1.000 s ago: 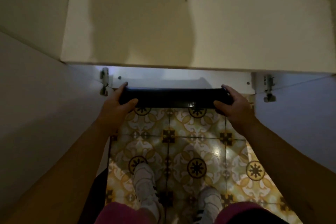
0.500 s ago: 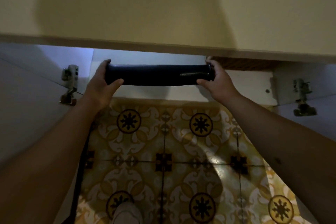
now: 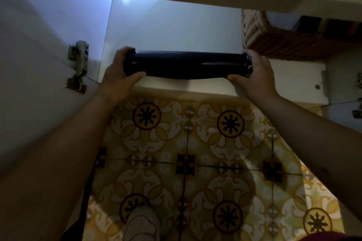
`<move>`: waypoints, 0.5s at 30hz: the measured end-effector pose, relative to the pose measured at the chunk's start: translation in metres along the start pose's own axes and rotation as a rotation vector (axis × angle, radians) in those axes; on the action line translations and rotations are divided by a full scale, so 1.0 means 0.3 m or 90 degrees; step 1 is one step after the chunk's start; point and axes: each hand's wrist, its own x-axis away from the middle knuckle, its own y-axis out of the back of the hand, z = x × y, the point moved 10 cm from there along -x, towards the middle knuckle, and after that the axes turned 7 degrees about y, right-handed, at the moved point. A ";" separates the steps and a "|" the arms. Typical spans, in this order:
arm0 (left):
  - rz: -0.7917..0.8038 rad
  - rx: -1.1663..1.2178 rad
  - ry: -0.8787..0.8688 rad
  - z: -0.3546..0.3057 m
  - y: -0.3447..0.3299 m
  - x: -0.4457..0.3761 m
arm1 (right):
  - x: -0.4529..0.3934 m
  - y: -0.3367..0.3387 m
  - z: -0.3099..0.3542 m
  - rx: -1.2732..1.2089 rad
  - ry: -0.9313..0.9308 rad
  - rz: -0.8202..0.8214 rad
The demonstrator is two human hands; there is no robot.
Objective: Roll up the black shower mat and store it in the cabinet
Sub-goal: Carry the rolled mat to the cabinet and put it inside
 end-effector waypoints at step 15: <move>-0.059 0.020 -0.035 -0.016 -0.009 0.064 | 0.194 -0.155 0.093 -0.268 -0.275 -0.157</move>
